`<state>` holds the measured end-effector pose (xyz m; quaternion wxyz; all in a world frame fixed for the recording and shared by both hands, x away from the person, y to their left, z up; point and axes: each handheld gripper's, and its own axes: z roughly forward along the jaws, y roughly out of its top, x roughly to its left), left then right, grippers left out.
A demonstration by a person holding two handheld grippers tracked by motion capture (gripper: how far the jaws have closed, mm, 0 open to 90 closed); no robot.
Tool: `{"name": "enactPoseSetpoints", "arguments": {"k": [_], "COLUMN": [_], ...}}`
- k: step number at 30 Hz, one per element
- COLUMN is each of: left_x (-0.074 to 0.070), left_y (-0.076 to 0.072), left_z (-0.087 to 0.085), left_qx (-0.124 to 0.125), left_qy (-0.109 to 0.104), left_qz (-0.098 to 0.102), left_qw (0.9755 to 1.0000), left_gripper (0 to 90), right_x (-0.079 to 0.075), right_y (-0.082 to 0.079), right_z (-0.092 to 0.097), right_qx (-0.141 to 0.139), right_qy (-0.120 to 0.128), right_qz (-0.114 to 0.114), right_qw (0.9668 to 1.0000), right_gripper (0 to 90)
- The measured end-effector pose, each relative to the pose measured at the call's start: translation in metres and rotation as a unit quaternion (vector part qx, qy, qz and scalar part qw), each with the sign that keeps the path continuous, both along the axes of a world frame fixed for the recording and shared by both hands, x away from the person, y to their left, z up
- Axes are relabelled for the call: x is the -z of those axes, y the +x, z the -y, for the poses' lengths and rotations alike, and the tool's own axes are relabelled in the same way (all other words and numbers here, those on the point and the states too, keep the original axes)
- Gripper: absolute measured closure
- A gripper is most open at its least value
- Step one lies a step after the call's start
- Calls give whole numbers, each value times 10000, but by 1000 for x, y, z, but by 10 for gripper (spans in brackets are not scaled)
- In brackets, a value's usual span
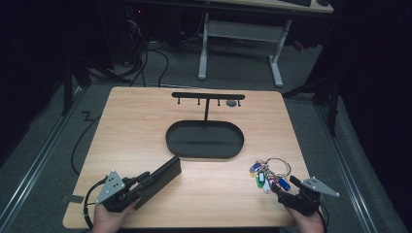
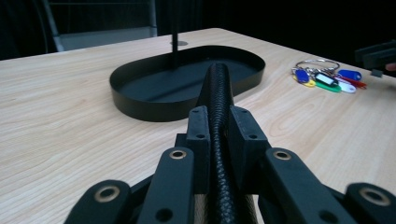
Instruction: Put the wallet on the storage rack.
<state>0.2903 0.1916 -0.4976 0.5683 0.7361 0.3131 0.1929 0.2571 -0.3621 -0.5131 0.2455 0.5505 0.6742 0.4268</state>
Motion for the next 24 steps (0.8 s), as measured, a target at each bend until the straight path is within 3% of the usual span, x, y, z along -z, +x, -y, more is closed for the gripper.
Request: {"name": "enactPoseSetpoints", "arguments": {"k": [11,24], "left_x": [1,1], "left_y": [5,5], "left_z": [-6,-4], "left_qx": [-109,-31], "left_qy": [-138,-4], "left_qz": [-29,-55], "left_qw": [9998,10000], "left_gripper": [766,574], "right_x": [0,0], "right_y": [0,0], "right_z": [0,0], "right_qx": [0,-1], "right_qy": [-9,-7], "right_qz": [-6,-18], "right_qw": [10000,10000], "right_gripper": [157,157]}}
